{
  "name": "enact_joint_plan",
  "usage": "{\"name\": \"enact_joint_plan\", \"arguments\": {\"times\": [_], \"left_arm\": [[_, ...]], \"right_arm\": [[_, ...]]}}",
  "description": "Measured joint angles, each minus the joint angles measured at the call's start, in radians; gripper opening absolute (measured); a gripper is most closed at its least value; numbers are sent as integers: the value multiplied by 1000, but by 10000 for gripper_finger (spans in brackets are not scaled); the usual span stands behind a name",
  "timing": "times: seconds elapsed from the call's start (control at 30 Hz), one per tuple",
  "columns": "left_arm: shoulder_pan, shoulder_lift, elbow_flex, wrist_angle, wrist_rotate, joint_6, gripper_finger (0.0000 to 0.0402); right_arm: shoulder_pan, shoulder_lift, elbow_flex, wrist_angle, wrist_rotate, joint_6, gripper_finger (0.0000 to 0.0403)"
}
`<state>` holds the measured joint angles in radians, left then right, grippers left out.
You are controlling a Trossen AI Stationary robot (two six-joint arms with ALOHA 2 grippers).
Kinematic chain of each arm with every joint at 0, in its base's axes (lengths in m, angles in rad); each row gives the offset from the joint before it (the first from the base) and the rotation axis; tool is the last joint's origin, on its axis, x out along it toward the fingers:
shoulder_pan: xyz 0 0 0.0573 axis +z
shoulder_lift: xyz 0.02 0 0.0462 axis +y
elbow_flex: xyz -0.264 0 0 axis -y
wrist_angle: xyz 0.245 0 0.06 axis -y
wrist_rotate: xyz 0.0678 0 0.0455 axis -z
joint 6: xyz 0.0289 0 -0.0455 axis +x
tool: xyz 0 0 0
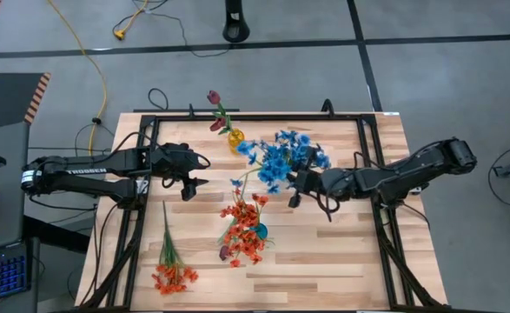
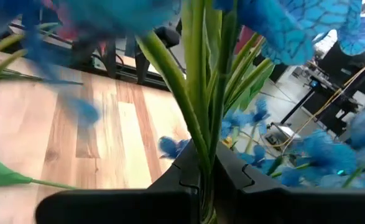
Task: Sort flowers into vase by color
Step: Put the blue flowers into the transparent vase
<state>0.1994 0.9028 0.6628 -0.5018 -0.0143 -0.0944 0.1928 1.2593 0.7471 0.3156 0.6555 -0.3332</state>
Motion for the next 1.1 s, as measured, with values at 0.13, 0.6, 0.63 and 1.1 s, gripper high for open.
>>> {"name": "enact_joint_plan", "arguments": {"times": [0.13, 0.6, 0.63, 1.1], "left_arm": [[0, 0, 0, 0, 0, 0, 228], [0, 0, 0, 0, 0, 0, 228], [0, 0, 0, 0, 0, 0, 228], [0, 0, 0, 0, 0, 0, 228]], "right_arm": [[1, 6, 0, -26, 1, 35, 43], [16, 4, 0, -60, 112, 150, 43], [16, 4, 0, -61, 112, 155, 43], [16, 3, 0, -69, 151, 302, 43]]}}
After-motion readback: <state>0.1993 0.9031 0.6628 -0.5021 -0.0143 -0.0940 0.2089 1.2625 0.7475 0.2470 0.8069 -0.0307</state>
